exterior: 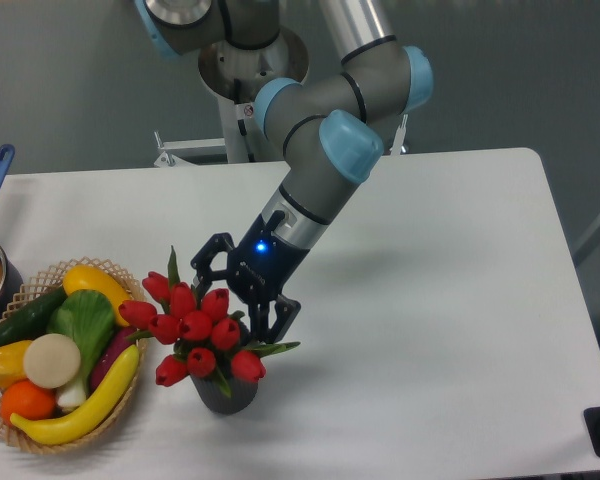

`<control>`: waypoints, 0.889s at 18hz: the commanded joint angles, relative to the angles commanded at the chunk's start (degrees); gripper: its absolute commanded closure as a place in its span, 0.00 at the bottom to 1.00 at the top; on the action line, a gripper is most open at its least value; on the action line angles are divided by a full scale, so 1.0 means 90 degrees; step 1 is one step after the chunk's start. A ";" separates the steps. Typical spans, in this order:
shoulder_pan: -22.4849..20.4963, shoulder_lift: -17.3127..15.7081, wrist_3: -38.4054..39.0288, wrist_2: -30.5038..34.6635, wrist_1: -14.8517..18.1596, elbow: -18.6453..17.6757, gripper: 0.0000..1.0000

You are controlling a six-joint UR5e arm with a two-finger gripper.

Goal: Pick up the flowers from the vase
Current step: 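Close the gripper around the tulip stems above the vase rim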

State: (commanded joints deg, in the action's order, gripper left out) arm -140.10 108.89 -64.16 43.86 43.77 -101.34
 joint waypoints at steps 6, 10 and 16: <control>0.0088 0.0088 0.0049 0.0000 -0.0137 0.0020 0.02; 0.0088 0.0049 0.0117 -0.0010 -0.0146 -0.0019 0.26; 0.0069 -0.0029 0.0233 -0.0029 -0.0156 -0.0019 0.45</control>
State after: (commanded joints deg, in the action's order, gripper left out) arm -139.48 108.63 -62.06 43.59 42.36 -101.51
